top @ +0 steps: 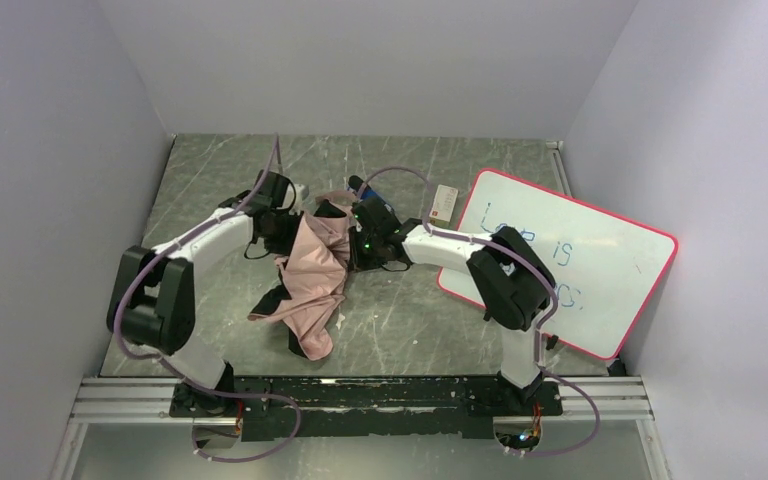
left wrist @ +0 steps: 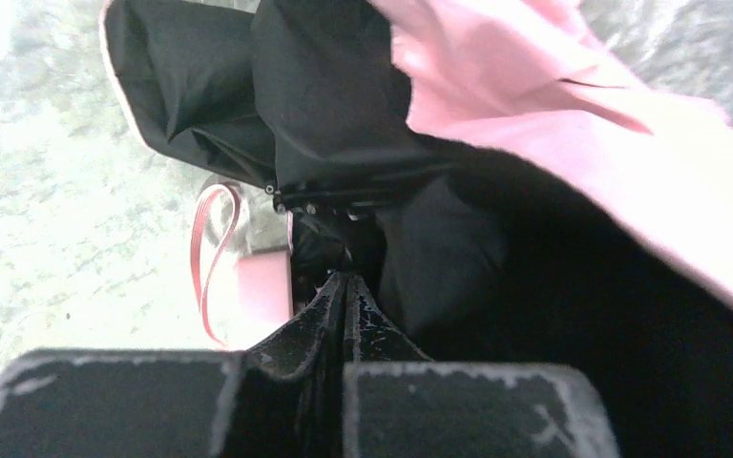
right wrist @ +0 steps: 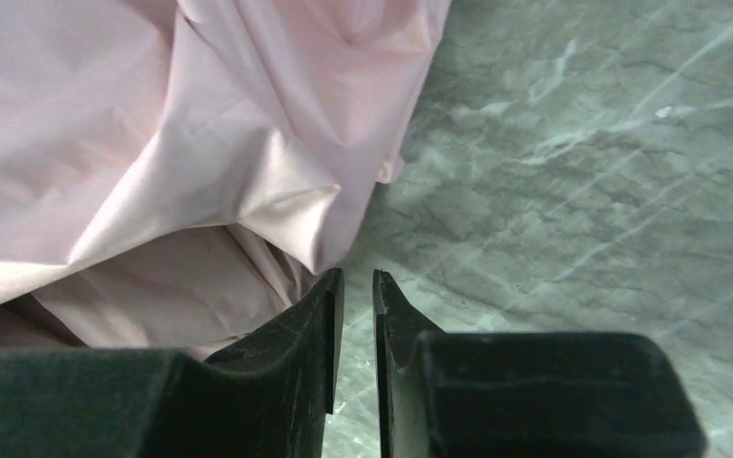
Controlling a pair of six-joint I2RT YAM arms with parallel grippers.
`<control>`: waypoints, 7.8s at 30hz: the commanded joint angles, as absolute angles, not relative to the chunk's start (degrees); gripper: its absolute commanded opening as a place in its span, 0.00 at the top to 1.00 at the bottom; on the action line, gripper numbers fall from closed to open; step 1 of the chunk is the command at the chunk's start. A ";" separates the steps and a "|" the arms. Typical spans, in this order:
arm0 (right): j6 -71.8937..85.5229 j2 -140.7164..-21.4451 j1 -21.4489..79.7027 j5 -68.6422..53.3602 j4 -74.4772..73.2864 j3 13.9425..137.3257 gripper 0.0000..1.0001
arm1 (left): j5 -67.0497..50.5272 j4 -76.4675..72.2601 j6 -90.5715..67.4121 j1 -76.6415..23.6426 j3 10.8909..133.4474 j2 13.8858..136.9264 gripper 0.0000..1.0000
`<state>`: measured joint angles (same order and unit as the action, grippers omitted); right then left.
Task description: Put away the umbrella
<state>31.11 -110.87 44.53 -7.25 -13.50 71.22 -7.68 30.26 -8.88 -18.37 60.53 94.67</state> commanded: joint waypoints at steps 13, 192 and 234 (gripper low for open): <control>25.30 -94.78 41.02 4.95 -17.84 64.85 0.74 | 2.79 36.12 -11.74 -12.53 59.67 76.39 0.79; 63.79 -89.10 72.38 35.61 19.86 65.05 0.00 | -1.76 -10.02 -49.81 -20.80 52.32 41.08 0.03; 70.23 -100.53 67.97 17.05 45.65 62.21 0.00 | -2.83 -14.12 -41.97 -23.55 51.91 46.97 0.03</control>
